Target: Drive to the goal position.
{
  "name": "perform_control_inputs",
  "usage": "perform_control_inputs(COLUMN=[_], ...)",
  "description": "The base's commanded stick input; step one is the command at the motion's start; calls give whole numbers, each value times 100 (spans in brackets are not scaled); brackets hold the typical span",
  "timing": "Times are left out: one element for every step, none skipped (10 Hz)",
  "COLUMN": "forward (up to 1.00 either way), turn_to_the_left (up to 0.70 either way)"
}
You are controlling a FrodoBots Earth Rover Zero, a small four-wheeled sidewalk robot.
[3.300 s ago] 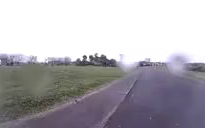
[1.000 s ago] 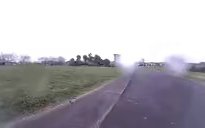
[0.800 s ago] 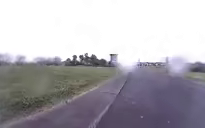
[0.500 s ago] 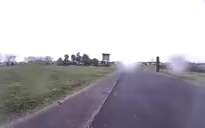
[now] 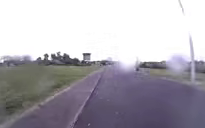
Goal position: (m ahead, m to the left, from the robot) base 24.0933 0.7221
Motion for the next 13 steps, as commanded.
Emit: perform_control_inputs(forward=[0,100,100,100,100,100,100,100,100,100,100,100,100], turn_to_the_left=[-100,0,0,0,0,0,0,0,0,0,0,0,0])
